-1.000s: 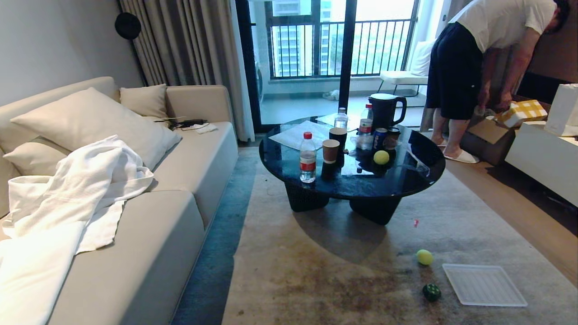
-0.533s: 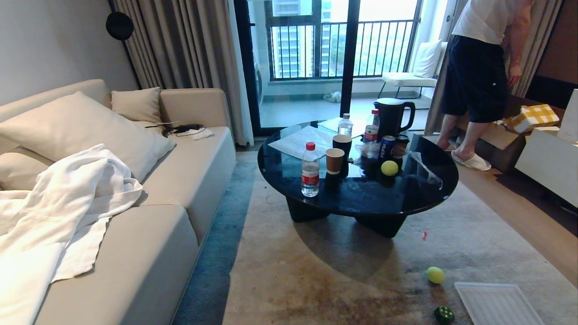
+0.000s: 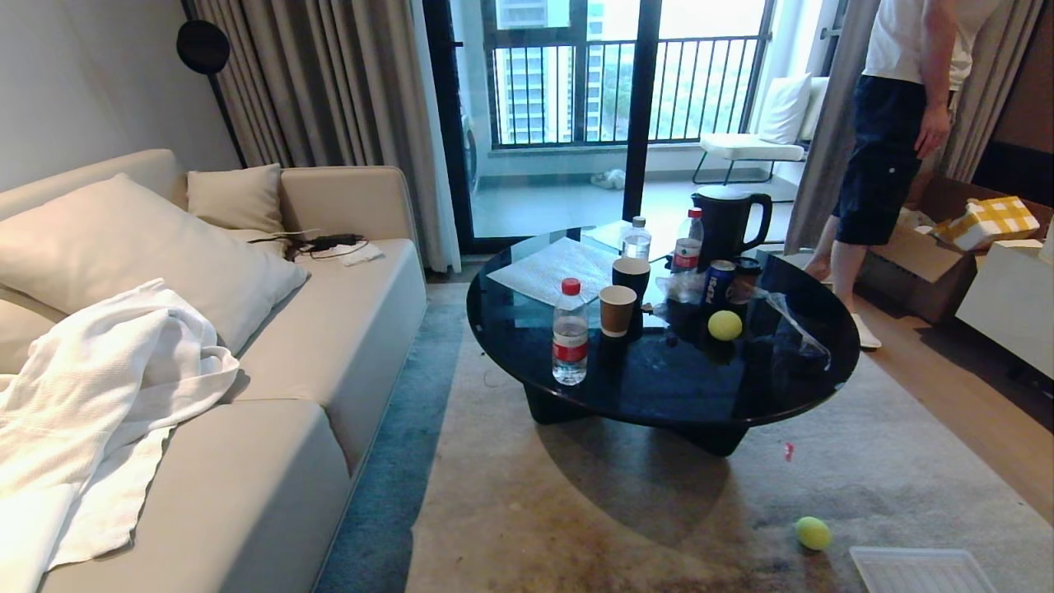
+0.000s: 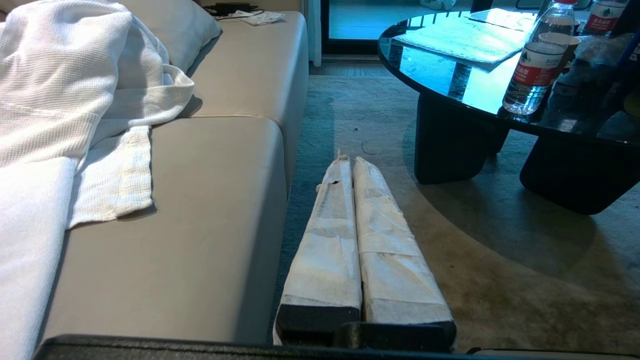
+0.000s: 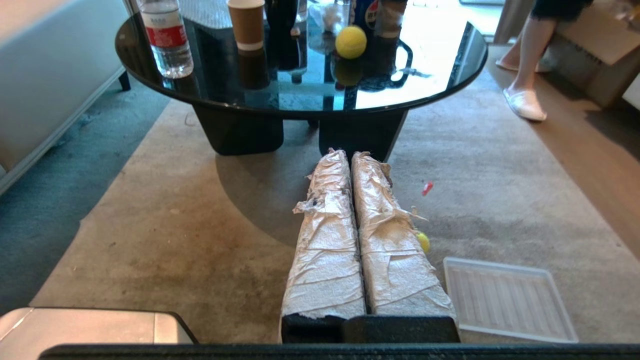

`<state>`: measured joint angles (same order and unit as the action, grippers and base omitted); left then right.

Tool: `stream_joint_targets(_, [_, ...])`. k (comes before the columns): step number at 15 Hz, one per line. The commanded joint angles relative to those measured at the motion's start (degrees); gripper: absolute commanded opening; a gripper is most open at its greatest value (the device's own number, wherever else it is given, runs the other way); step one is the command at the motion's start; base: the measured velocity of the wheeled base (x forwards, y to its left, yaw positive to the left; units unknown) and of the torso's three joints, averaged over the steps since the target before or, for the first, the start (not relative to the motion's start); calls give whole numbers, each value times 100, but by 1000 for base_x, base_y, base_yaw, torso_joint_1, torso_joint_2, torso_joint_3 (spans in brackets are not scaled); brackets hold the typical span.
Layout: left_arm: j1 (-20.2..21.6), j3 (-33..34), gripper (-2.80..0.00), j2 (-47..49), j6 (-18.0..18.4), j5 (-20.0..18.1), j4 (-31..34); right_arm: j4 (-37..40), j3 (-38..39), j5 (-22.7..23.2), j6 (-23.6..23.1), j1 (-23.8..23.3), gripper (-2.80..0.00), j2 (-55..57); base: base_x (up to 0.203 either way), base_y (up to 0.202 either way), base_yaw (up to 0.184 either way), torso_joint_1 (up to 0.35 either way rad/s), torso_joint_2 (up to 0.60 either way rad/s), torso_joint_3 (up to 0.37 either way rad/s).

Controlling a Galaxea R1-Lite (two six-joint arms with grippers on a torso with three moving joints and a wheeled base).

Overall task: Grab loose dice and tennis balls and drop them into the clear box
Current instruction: Find toys out of the box

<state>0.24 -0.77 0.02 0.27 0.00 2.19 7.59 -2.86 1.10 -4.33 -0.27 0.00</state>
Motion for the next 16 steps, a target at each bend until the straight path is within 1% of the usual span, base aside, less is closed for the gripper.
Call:
stream_joint_targets(1, [2,-2,-280,-2,0,0,0,5,-3,4,2,0,-280,0,0,0,0,0,0,0])
stream_joint_targets(4, [2,-2,-280,-2,0,0,0,5,2,4,2,0,-280,0,0,0,0,0,0,0])
stream_joint_targets(5, [2,-2,-280,-2,0,0,0,5,-4,4,2,0,-280,0,5,5,-96,4,2,-2])
stream_joint_targets(16, [2,-2,-280,-2,8,0,0,5,5,4,-6,0,-280,0,0,10,-162,2,1,2])
